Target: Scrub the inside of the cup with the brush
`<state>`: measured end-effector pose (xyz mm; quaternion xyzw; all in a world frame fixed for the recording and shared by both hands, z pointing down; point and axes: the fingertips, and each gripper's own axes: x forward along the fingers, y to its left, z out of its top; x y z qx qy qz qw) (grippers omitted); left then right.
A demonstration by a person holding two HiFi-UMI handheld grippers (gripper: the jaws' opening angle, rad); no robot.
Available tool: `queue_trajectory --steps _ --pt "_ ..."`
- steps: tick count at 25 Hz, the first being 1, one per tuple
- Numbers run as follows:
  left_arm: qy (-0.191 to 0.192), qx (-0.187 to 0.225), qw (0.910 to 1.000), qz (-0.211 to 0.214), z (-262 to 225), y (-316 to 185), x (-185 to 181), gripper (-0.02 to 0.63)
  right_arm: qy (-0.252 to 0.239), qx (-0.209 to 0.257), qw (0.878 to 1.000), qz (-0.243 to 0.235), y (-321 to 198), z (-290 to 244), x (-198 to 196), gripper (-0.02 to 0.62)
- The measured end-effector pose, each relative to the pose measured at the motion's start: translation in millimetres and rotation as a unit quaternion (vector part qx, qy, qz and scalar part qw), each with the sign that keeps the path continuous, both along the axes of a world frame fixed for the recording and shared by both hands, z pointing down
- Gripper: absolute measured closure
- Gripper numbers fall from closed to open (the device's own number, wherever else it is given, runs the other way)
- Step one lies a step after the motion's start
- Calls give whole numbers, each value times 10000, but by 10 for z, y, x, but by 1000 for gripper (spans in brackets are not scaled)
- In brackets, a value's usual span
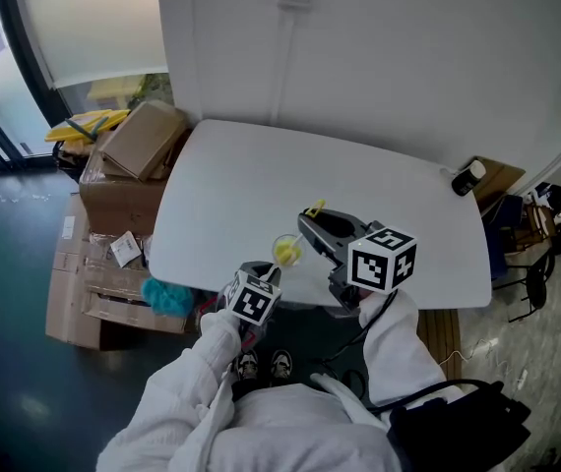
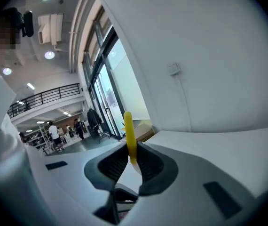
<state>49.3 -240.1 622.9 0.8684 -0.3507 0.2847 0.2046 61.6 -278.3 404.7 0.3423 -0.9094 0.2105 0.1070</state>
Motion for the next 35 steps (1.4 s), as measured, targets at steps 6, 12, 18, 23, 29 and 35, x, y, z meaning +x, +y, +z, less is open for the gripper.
queue_trajectory --steps 6,12,18,23,29,35 --pt "-19 14 10000 -15 -1 -19 -7 560 1079 235 9921 -598 164 19 -66 489" --pt "-12 9 10000 -24 3 -22 4 560 1461 -246 9863 -729 246 454 -111 489" --pt "-5 29 10000 -62 0 -18 -6 560 1398 -349 9876 -619 226 557 -138 488" --pt "119 17 9998 -136 6 -11 -9 560 1418 -197 9889 -389 185 530 -72 489" --pt "275 -40 9993 -245 -76 16 -34 560 1232 -133 9923 -62 143 460 22 489" --pt "356 59 9986 -382 -106 -17 -58 558 961 123 9951 213 100 242 70 489"
